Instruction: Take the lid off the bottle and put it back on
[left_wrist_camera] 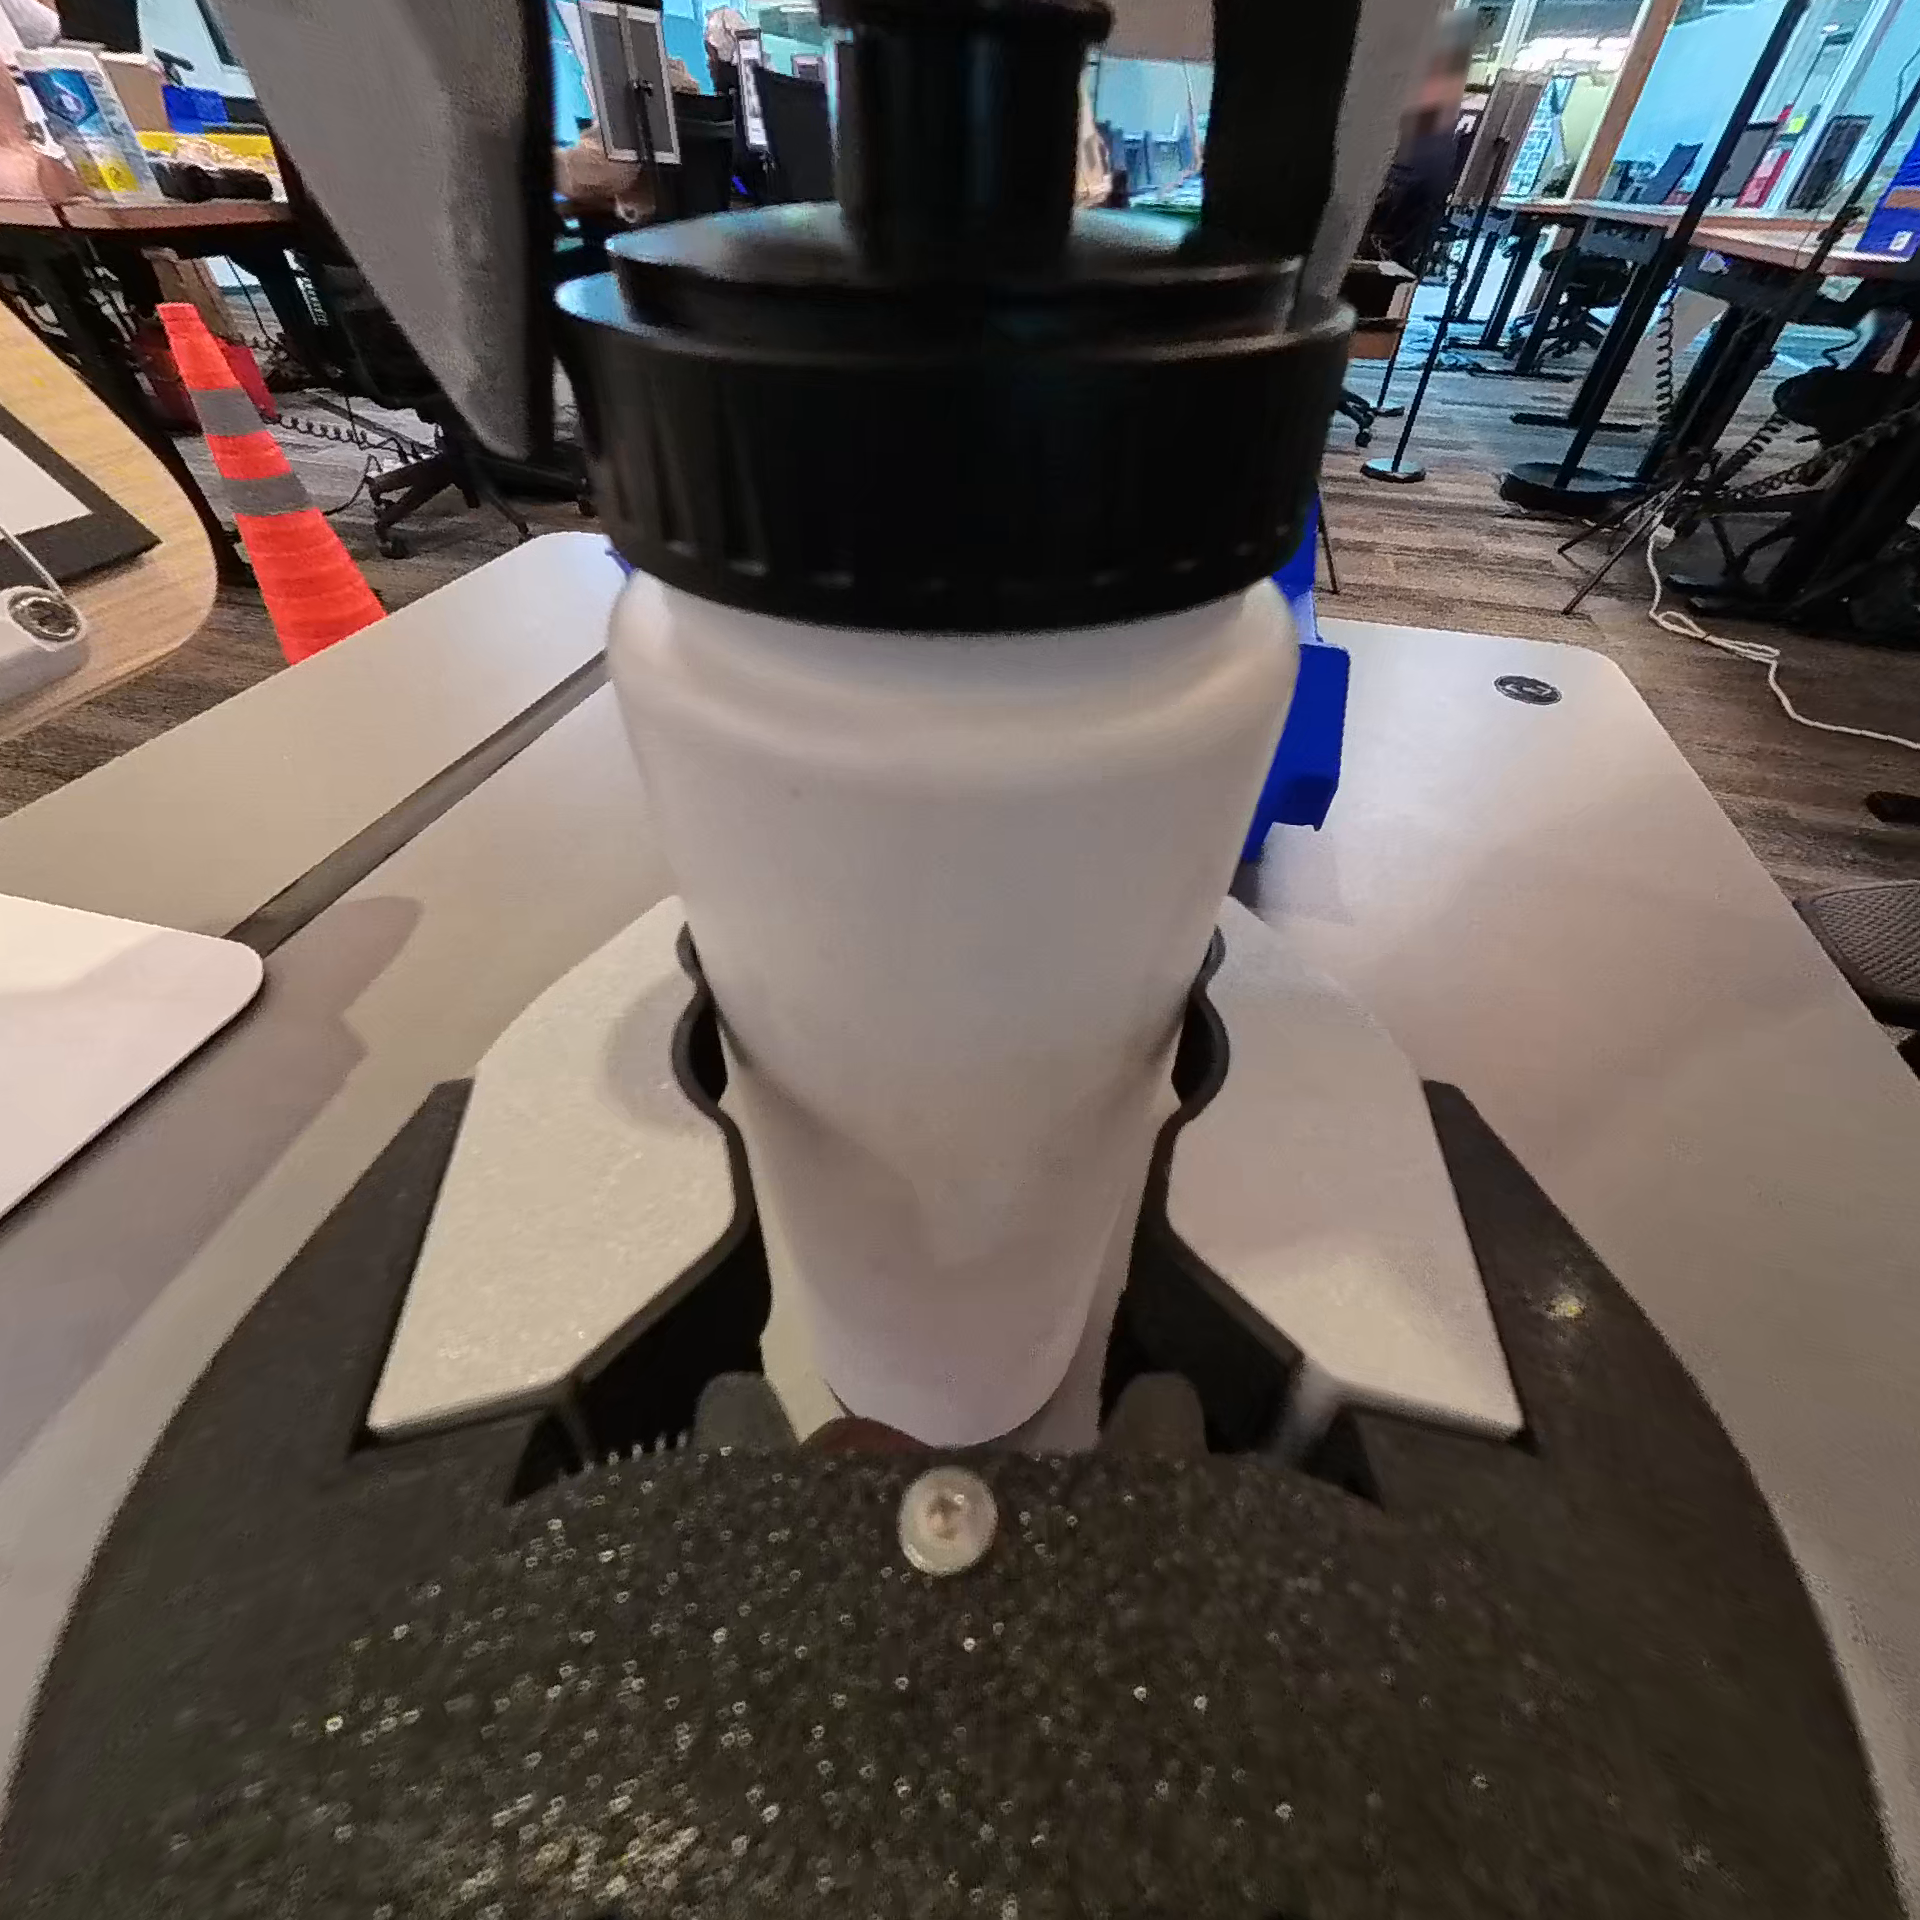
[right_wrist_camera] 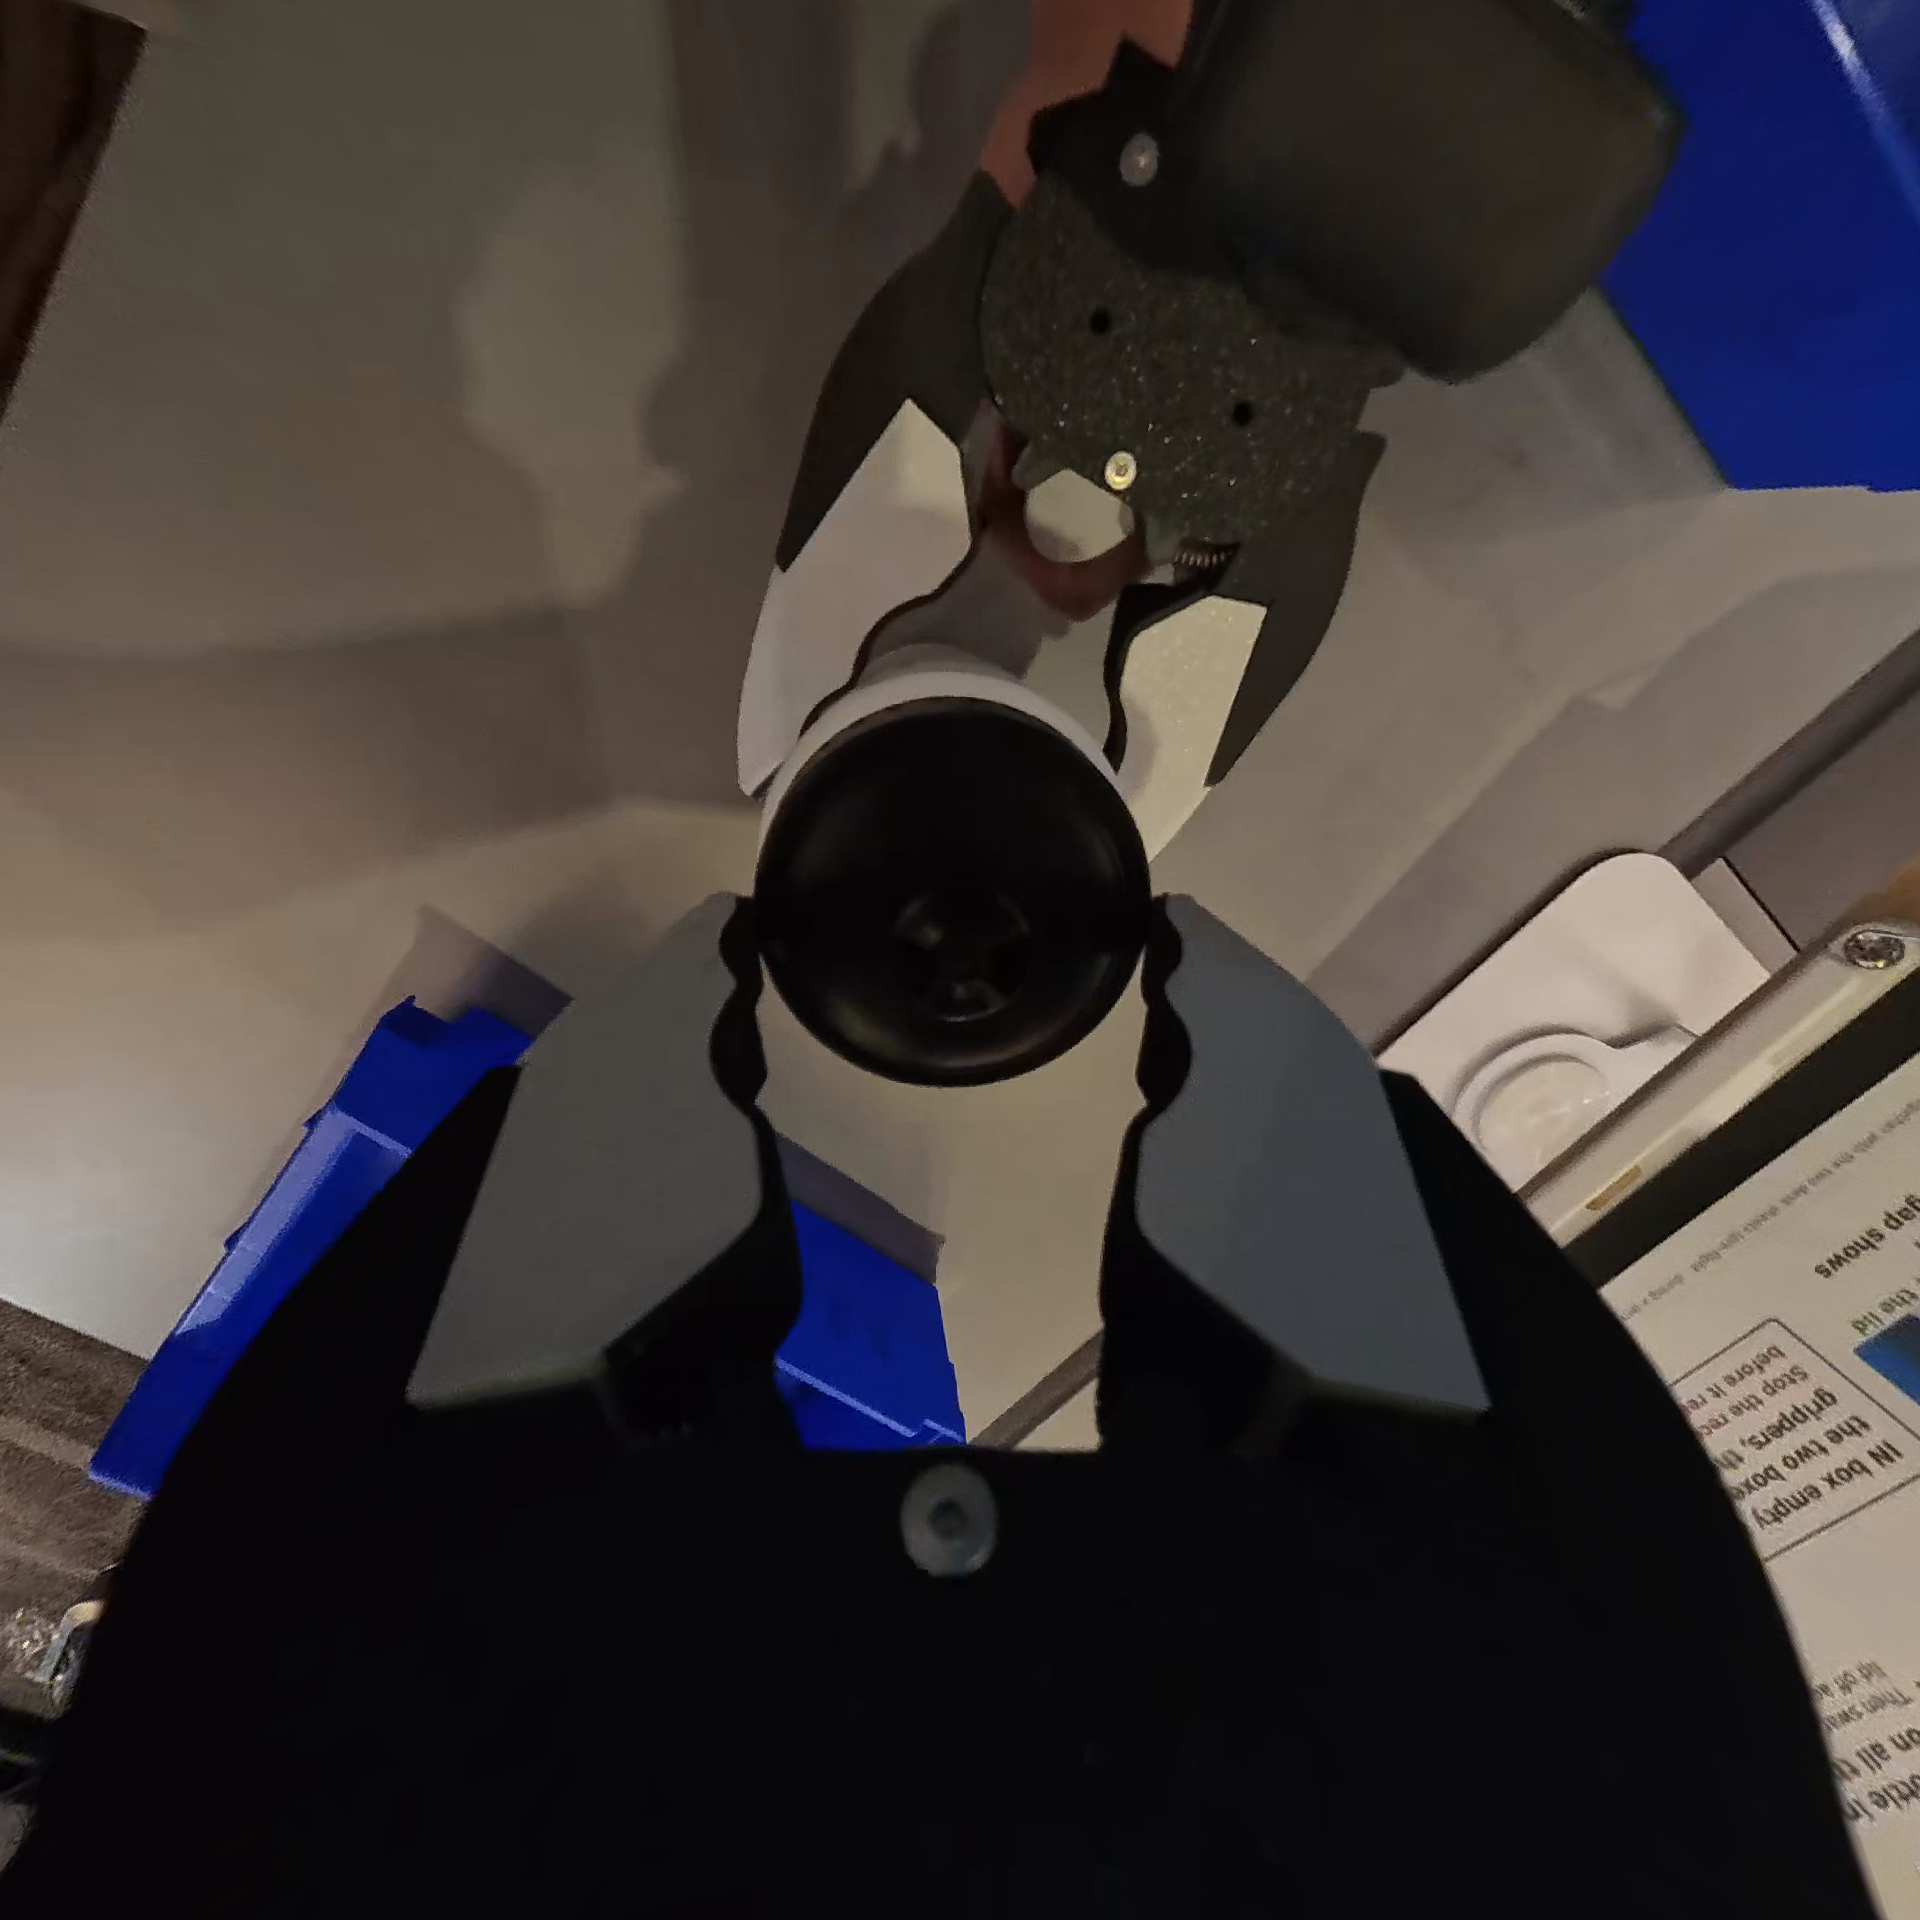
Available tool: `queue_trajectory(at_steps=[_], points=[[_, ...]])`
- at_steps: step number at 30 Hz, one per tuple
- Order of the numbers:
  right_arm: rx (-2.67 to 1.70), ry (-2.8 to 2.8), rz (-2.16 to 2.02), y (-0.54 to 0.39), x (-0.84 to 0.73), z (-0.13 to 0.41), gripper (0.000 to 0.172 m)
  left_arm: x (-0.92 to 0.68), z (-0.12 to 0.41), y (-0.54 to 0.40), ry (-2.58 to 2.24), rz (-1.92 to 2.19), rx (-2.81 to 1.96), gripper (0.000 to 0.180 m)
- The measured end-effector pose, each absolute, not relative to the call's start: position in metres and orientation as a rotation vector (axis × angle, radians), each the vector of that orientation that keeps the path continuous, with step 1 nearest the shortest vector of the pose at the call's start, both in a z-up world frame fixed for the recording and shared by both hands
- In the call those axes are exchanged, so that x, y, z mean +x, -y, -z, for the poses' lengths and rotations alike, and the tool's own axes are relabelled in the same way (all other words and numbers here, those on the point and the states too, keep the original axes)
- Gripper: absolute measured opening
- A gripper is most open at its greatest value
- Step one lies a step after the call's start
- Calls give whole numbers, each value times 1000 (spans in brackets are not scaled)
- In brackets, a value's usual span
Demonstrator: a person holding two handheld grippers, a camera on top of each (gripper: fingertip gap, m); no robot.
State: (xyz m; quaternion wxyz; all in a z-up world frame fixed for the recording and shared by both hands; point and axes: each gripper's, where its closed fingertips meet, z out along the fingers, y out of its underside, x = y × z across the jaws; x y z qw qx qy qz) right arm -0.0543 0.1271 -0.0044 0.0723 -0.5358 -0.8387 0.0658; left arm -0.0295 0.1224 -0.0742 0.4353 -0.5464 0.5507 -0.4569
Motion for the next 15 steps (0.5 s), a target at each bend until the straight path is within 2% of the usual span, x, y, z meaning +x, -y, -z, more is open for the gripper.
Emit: queue_trajectory(at_steps=[8,15], points=[[-1915,2356,-96,-127,-52,5,70,-30,74,-123,-1369,1130,-1369,85],[-2372,2031,23,-126,-50,4,70,-30,75,-124,-1368,1123,-1378,85]])
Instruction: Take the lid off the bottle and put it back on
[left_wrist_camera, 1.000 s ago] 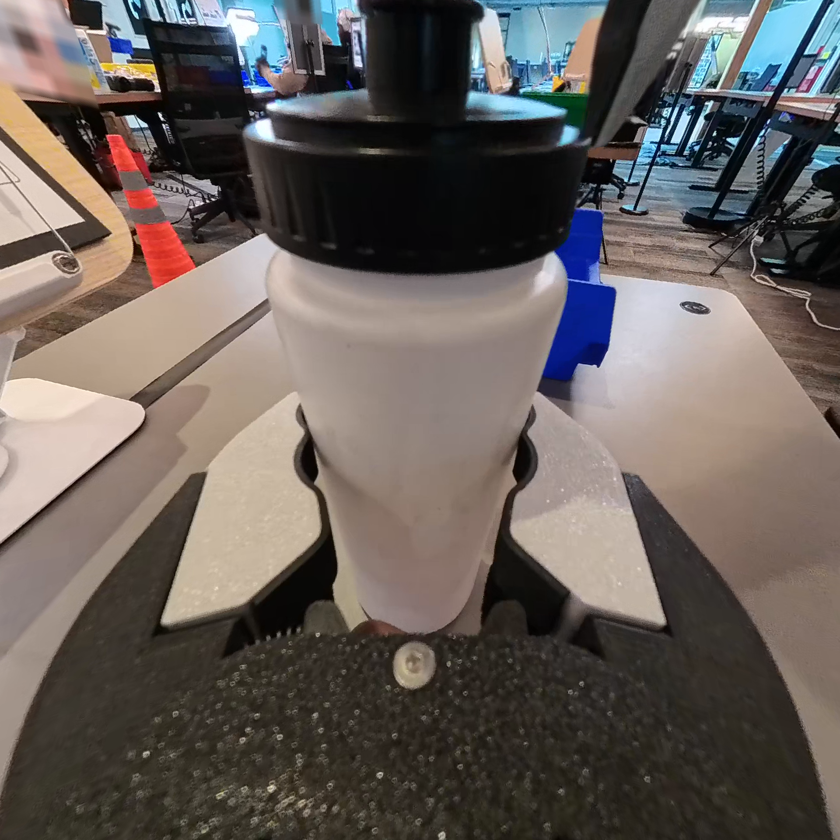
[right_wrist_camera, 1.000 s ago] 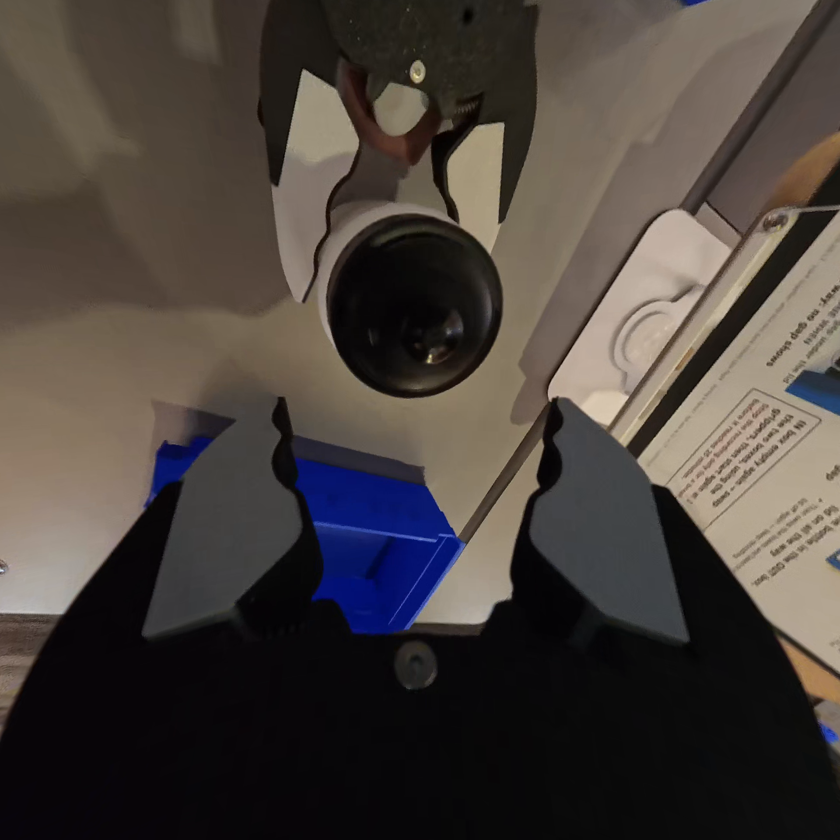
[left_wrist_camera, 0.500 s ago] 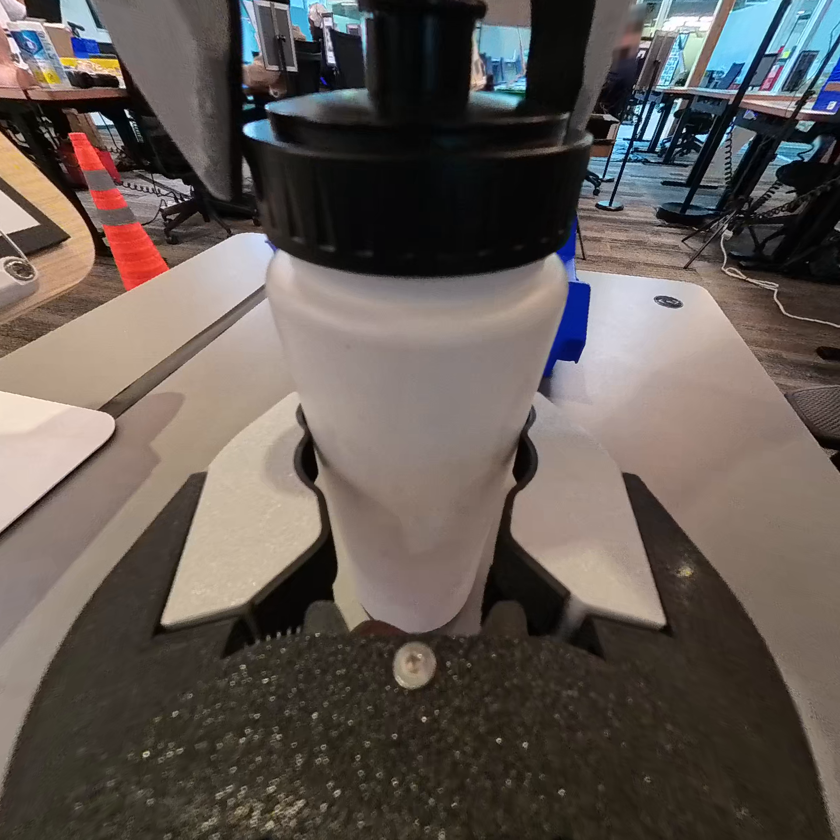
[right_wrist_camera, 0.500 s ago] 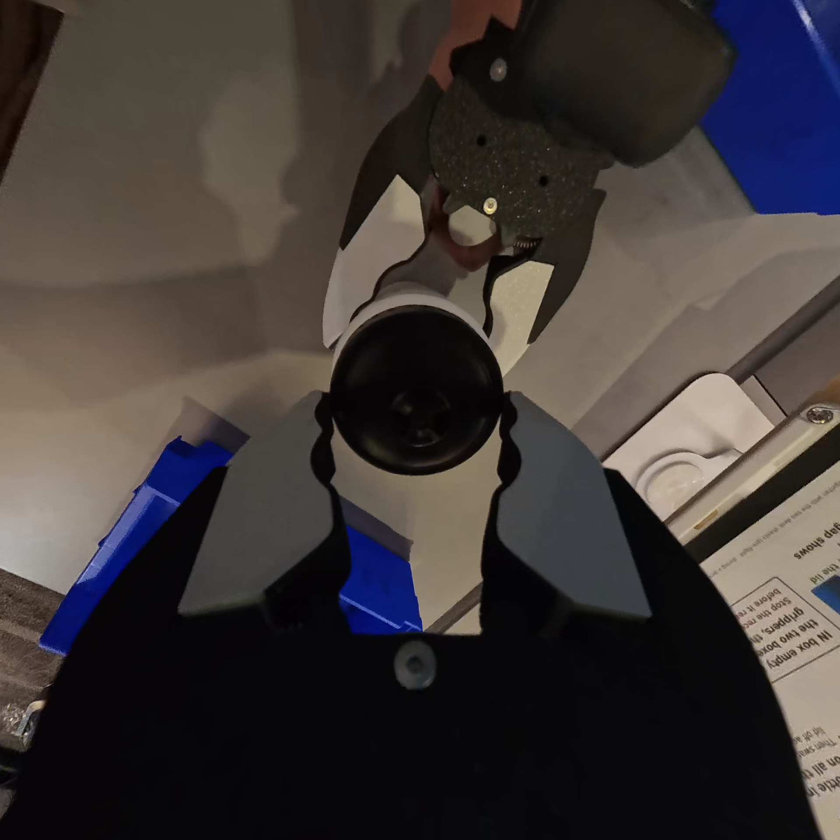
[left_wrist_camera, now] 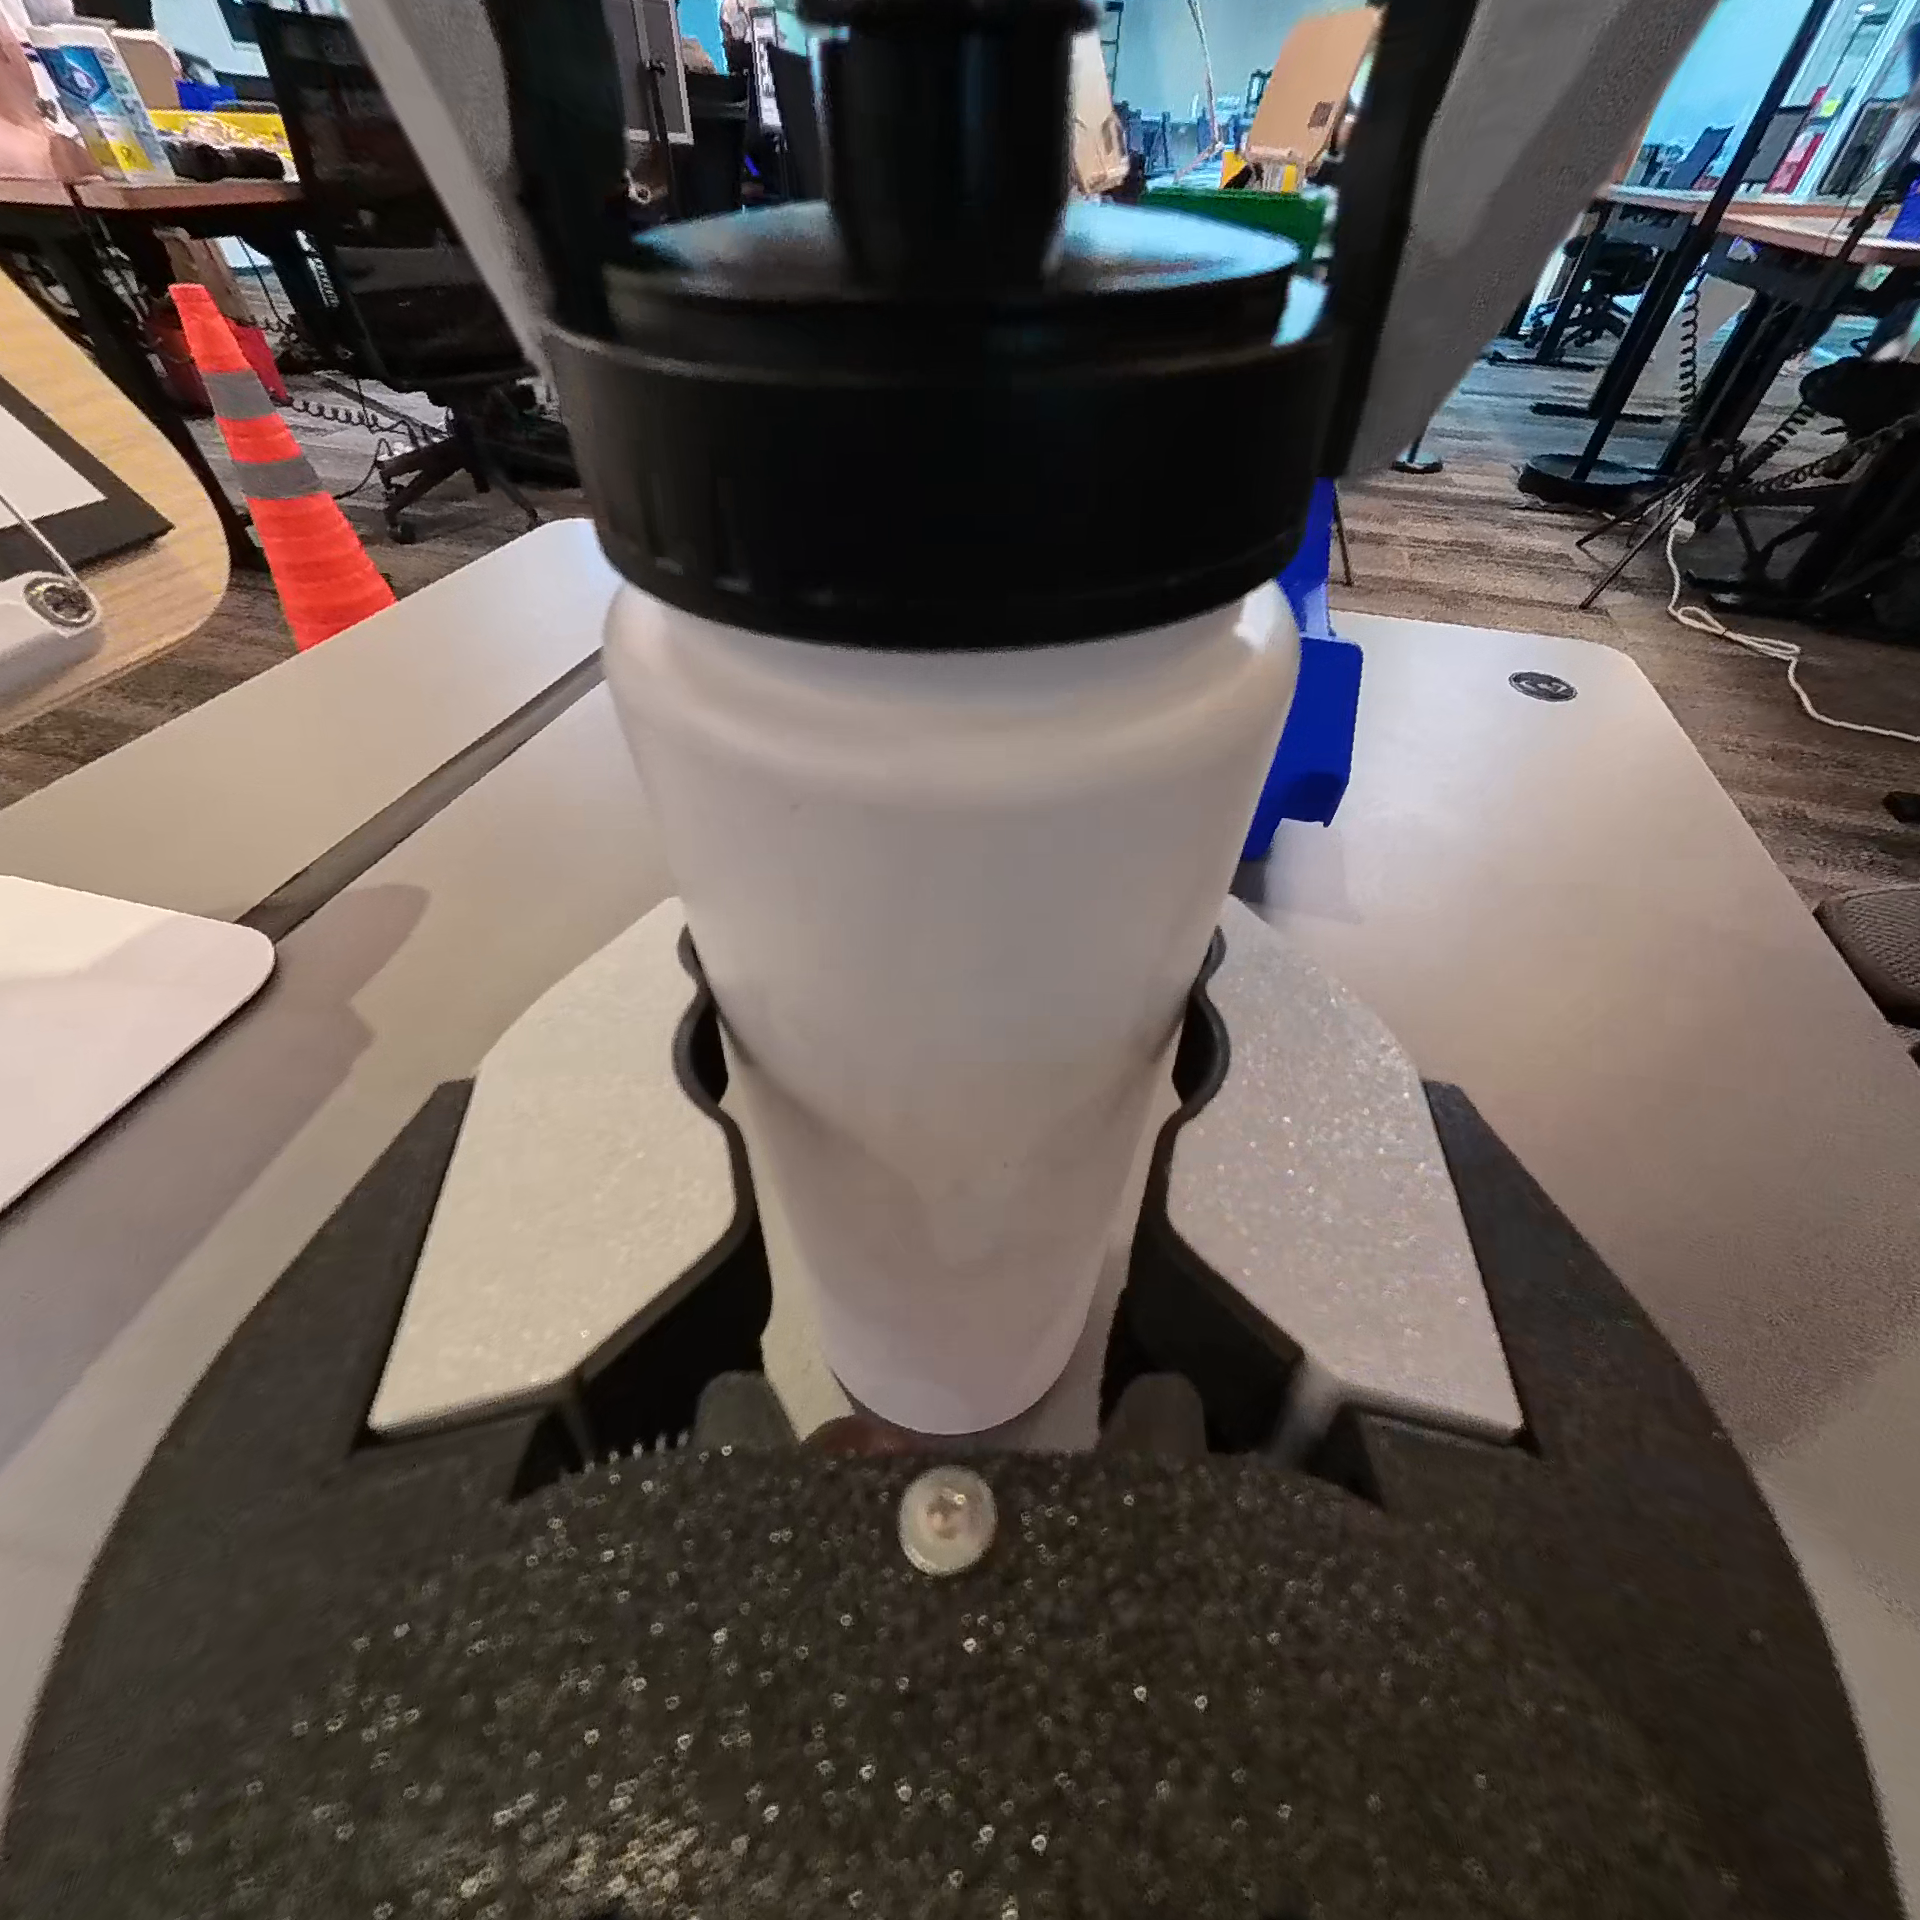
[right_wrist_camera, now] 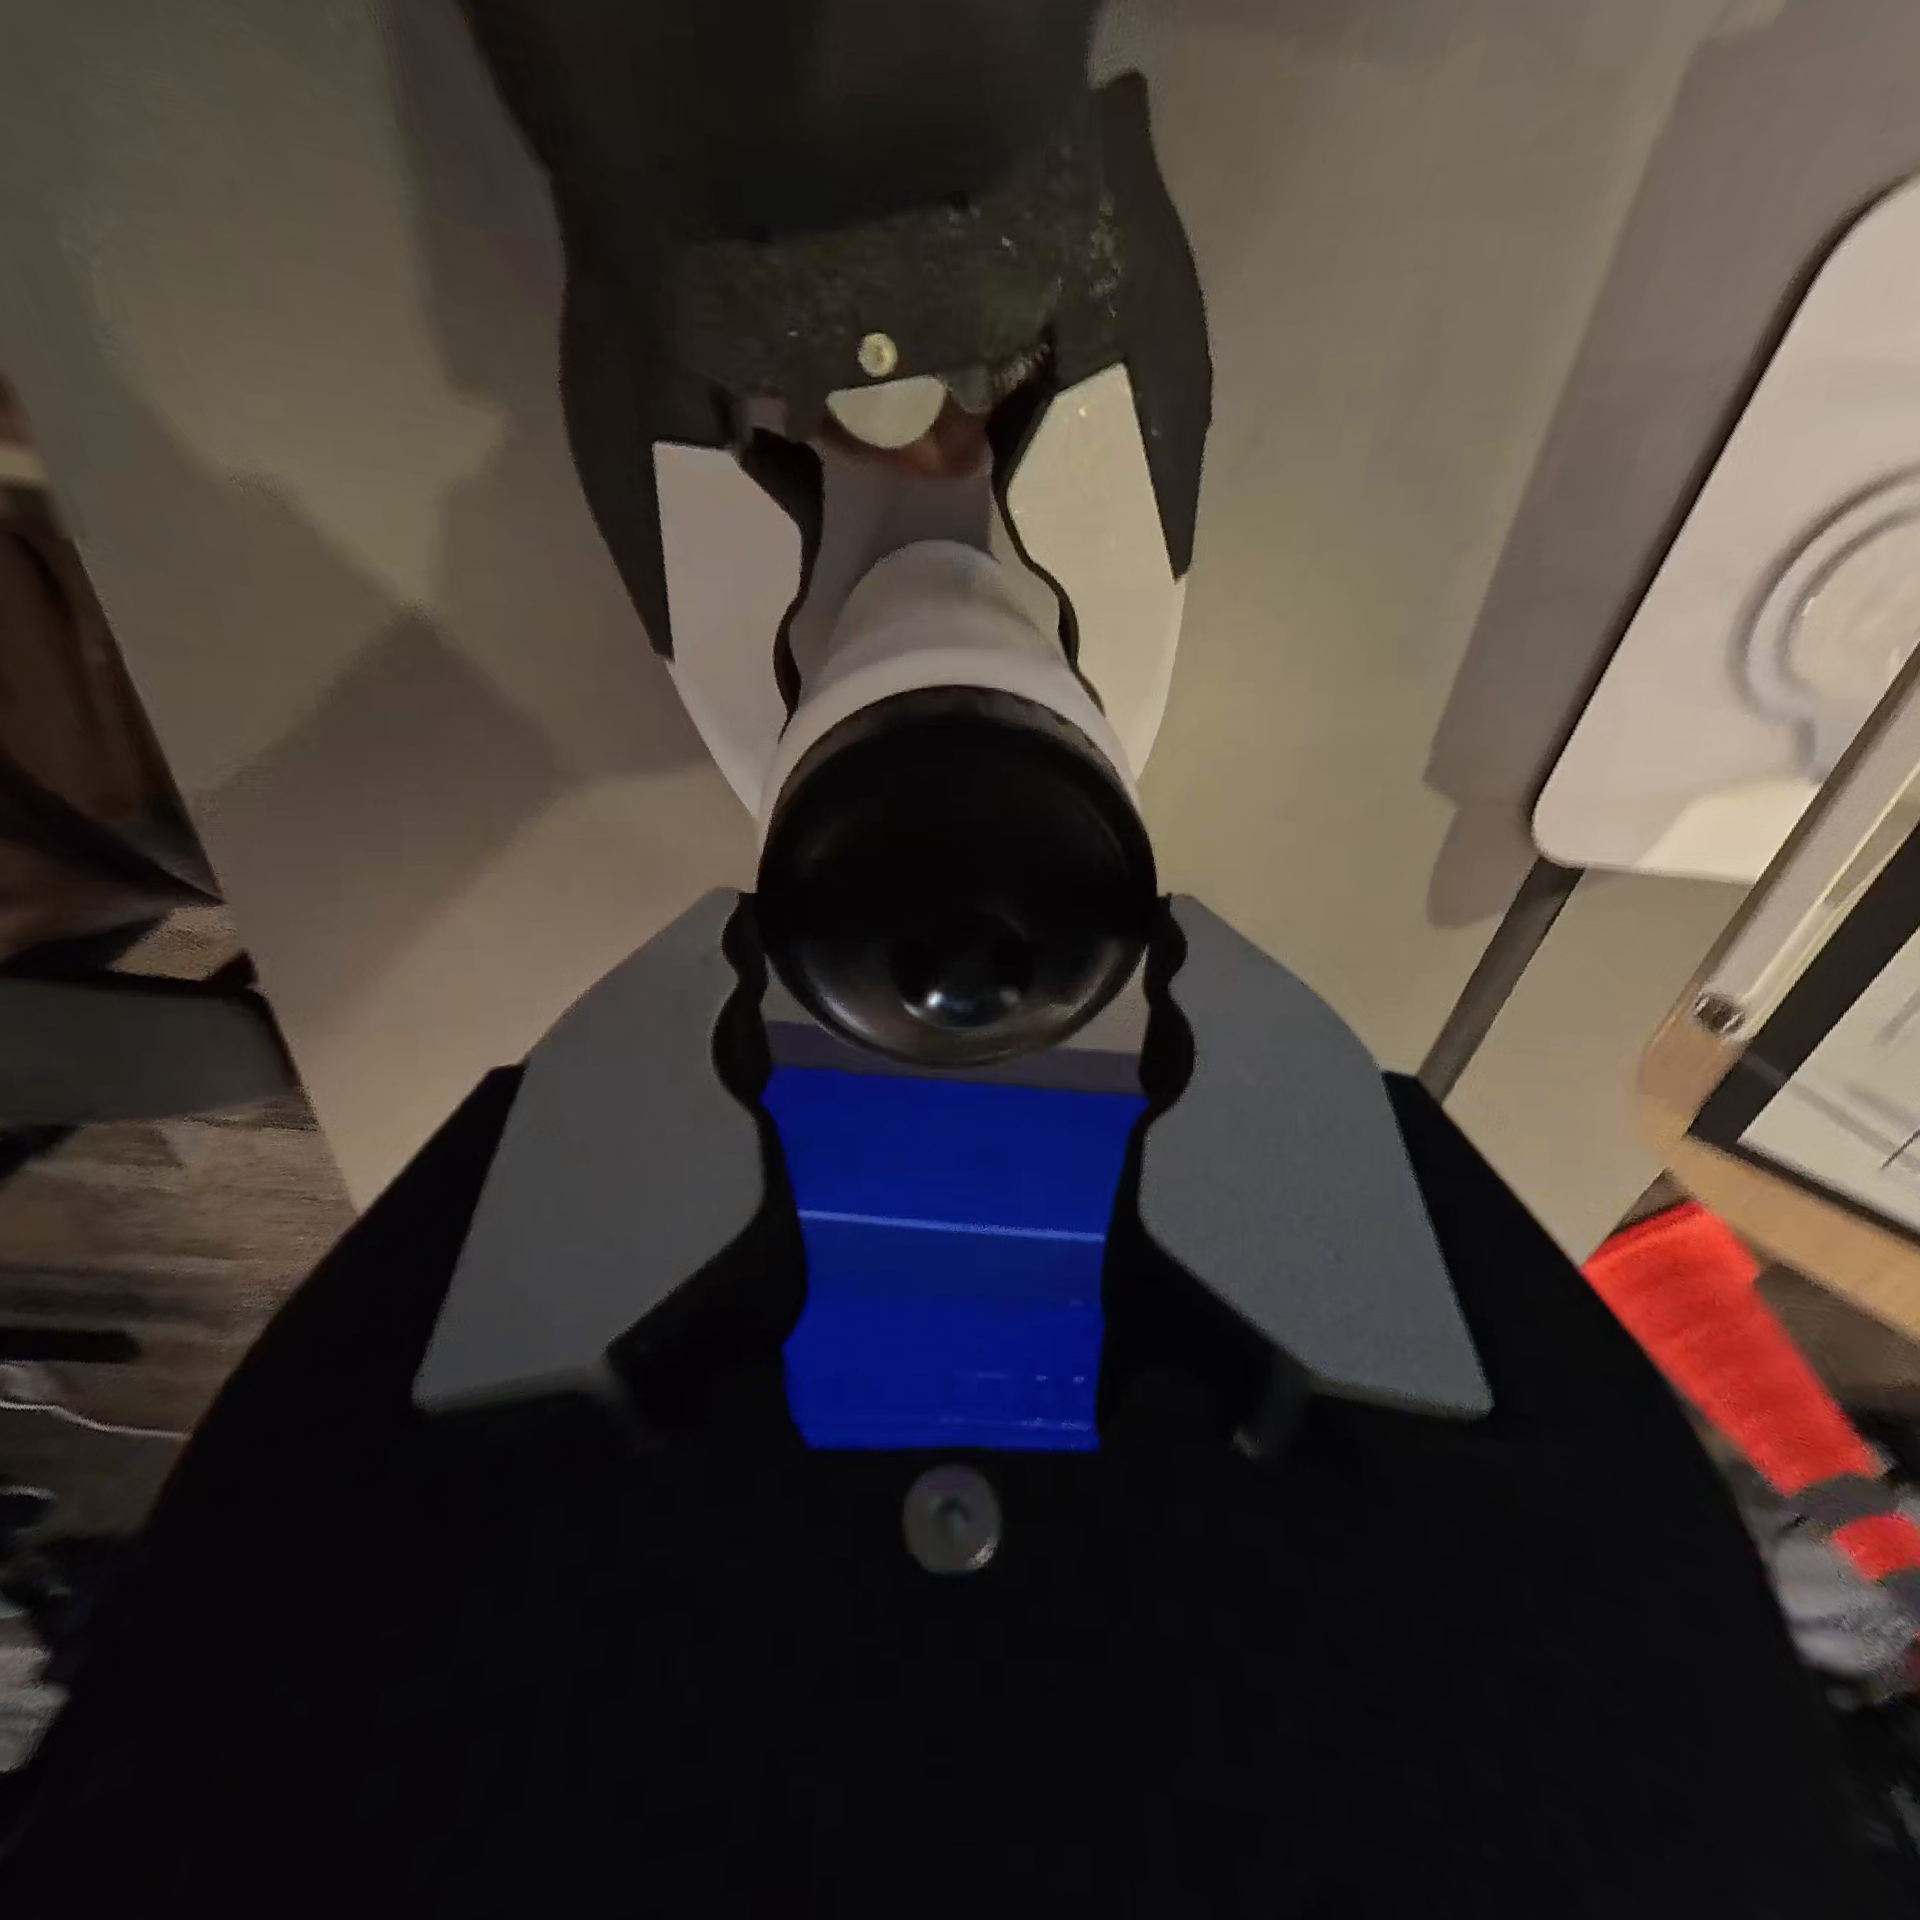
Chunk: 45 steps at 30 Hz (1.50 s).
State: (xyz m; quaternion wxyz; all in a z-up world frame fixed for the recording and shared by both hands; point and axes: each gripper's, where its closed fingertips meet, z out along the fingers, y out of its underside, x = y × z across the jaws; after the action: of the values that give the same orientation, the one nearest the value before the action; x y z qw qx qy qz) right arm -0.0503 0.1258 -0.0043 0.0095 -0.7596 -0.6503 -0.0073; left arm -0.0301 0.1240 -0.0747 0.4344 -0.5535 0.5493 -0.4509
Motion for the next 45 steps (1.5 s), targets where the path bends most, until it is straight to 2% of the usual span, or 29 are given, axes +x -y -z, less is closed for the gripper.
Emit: queue_trajectory(at_steps=[10,18,20,22,25,30,45], points=[[-2853,1380,93,-124,-52,4,70,-32,75,-125,-1353,1126,-1388,85],[-2974,1048,95,-121,-52,4,71,-31,75,-124,-1366,1126,-1381,85],[-2908,1198,100,-119,-50,3,71,-31,75,-124,-1367,1132,-1385,85],[-2758,1451,67,-115,-53,-2,86,-32,75,-124,-1370,1136,-1387,85],[-2451,1862,171,-113,-44,-9,97,-33,75,-123,-1374,1143,-1380,85],[-2103,2134,56,-114,-50,-14,79,-34,75,-120,-1388,1167,-1361,85],[-1702,2520,-150,-120,-61,5,82,-35,75,-111,-1442,1195,-1327,85]])
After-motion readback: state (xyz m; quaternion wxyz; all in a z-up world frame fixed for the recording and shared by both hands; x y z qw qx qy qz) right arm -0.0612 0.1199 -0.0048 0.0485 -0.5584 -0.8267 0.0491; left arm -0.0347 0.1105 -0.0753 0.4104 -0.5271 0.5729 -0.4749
